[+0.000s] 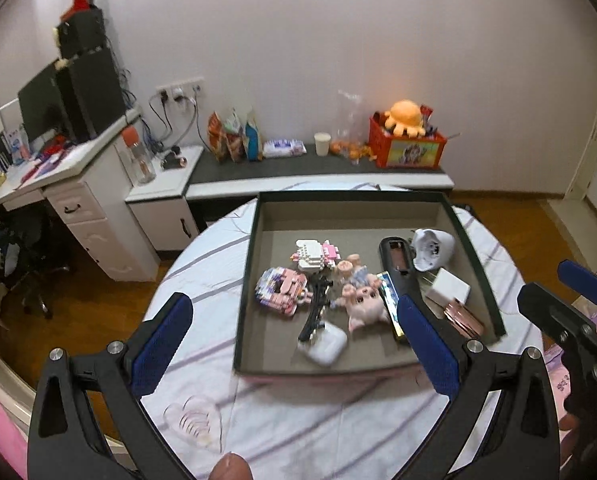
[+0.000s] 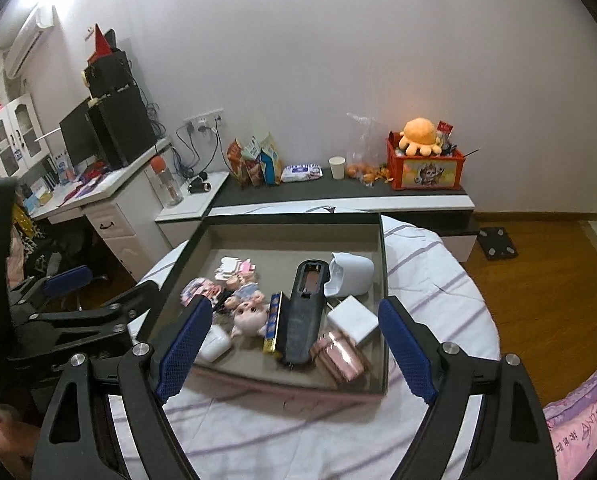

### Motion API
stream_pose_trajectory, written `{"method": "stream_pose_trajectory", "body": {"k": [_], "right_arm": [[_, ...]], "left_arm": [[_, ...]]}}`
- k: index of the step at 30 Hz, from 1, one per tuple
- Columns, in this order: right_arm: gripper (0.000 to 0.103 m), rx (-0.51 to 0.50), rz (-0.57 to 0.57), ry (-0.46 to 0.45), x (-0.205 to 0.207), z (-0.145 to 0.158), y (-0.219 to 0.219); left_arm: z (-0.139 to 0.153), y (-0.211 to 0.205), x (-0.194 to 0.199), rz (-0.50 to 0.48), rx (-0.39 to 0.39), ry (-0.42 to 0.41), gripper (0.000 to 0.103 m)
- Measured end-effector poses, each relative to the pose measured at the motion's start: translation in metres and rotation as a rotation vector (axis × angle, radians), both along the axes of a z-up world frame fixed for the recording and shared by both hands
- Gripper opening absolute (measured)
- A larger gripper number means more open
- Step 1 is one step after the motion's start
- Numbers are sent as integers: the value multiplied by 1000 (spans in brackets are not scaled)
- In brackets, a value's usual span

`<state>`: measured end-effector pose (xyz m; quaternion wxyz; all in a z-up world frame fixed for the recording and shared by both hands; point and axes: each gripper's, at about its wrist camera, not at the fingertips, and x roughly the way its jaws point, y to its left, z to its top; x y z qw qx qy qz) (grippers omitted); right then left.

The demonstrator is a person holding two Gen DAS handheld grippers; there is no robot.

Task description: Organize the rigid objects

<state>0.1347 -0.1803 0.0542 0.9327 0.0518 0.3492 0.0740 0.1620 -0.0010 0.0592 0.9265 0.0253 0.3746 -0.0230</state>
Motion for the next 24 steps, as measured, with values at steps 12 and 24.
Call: {"method": "stream_pose_trajectory", "body": {"k": [12, 24], "right_arm": [[103, 11, -20, 13, -80, -13, -1], [103, 22, -47, -5, -131, -16, -5]], "left_arm": [[-7, 18, -106, 55, -48, -75, 103], [-8, 12, -157, 44, -52, -89, 103]]}}
